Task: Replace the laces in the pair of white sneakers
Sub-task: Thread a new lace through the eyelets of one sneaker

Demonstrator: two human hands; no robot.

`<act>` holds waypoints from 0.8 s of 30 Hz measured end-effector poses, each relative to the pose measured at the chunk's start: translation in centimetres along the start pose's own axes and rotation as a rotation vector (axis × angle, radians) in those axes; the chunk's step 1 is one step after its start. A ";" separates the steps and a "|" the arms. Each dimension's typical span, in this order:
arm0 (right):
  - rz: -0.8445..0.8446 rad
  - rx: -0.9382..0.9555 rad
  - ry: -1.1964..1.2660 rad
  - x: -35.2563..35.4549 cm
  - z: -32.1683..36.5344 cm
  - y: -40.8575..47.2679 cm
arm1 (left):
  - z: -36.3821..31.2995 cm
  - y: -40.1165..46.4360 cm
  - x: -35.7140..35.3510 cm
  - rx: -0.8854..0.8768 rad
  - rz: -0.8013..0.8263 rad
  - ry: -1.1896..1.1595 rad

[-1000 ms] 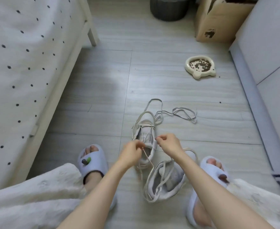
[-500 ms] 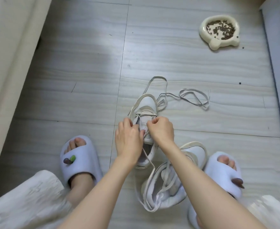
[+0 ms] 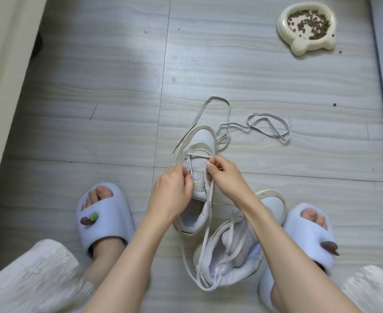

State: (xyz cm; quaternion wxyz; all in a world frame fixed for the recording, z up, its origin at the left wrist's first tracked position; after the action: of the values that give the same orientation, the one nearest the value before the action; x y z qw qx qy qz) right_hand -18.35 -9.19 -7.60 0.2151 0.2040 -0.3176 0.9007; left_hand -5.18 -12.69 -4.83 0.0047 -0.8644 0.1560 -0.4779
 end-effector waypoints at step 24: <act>-0.006 0.187 -0.264 2.8 1.6 -6.3 | 0.9 -2.3 -0.2 0.411 0.218 -0.495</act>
State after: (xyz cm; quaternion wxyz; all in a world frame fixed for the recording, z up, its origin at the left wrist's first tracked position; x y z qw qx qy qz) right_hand -17.06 -5.04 -2.01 0.1541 0.3408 -0.2572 0.8911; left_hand -3.90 -10.60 -5.14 0.2676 -0.9135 0.1419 -0.2716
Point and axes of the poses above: each hand's wrist, its own y-axis towards the middle knuckle, its own x-axis out of the back of the hand, z = x × y, the point moved 7 cm from there along y, towards the middle knuckle, and after that the axes turned 13 degrees about -z, right-handed, at the moved point
